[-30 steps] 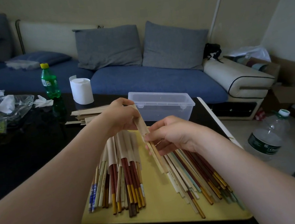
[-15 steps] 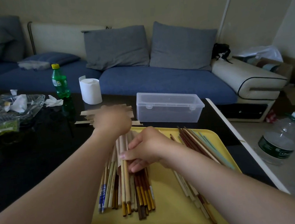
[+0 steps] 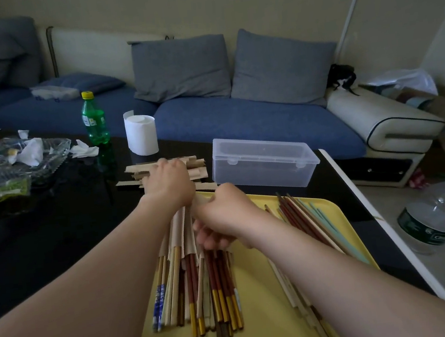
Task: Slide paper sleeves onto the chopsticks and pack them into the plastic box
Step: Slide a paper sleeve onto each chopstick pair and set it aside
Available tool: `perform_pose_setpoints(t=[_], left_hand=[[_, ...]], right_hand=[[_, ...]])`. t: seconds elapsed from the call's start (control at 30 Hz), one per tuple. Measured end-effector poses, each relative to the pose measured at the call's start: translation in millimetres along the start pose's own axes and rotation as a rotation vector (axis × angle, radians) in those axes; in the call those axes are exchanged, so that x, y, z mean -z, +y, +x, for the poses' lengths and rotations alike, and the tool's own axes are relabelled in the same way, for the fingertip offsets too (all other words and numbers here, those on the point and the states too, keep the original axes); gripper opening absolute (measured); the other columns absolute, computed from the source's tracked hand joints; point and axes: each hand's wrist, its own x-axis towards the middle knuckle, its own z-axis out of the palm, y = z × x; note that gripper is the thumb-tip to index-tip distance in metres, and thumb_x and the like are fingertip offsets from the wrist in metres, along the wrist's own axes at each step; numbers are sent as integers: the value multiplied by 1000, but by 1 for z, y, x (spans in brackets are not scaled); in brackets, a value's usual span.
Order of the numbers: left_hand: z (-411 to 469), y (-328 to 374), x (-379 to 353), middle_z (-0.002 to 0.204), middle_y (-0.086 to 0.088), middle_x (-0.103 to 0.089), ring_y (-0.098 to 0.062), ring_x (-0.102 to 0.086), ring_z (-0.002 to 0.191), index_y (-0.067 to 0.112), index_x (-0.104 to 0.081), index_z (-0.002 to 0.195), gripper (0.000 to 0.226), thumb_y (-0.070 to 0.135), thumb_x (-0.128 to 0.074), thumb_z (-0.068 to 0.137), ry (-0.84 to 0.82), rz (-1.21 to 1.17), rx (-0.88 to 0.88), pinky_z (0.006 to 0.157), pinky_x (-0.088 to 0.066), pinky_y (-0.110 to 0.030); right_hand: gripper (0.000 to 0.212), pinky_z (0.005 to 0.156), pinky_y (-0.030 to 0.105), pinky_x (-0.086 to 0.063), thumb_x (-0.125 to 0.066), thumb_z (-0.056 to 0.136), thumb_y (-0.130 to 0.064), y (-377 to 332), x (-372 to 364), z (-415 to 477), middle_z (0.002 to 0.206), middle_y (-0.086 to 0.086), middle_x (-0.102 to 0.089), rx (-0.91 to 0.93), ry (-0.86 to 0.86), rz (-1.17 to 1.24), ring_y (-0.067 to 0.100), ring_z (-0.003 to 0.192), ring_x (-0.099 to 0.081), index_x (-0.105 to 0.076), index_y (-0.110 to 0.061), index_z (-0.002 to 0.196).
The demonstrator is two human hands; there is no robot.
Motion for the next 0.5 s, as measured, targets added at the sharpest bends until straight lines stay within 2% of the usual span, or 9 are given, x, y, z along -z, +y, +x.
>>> perform_pose_setpoints(t=[0.07,0.13,0.23,0.3,0.4,0.5], left_hand=[[3,0,-4,133,-9,-58,-30,-55,125,15,-60,131,36,11,-61,95,-5,25,-90,102,-48,-49],[6,0,-8,130,-5,-63,-27,-59,121,20,-64,129,35,9,-62,96,-45,90,-190,98,-48,-45],[7,3,-13,123,-4,-65,-24,-62,114,21,-64,131,33,13,-63,99,-101,178,-273,93,-48,-40],[8,4,-15,118,-3,-66,-23,-63,108,21,-64,131,30,17,-63,101,-112,219,-286,91,-49,-39],[10,9,-14,120,-4,-66,-25,-63,111,22,-65,130,29,19,-64,101,-115,255,-265,96,-49,-41],[10,15,-10,121,-6,-66,-28,-63,113,23,-67,128,27,21,-65,101,-68,267,-238,102,-48,-46]], right_hand=[[39,41,19,-42,-55,106,-32,6,4,9,65,7,-76,28,100,-127,11,41,-62,-76,-1,100],[35,44,18,-45,-58,102,-33,14,9,22,67,4,-77,28,193,-190,11,44,-63,-76,-4,98],[29,61,28,-59,-63,95,-36,29,20,37,84,7,-79,22,293,-283,19,66,-72,-75,-9,98],[27,62,29,-59,-64,95,-35,36,28,43,86,7,-77,16,329,-310,22,71,-73,-75,-11,96],[30,64,30,-61,-64,97,-40,40,39,48,87,5,-77,2,364,-297,21,74,-74,-76,-13,98],[31,58,27,-52,-64,98,-43,42,43,50,89,4,-77,-18,376,-310,20,76,-75,-77,-15,100]])
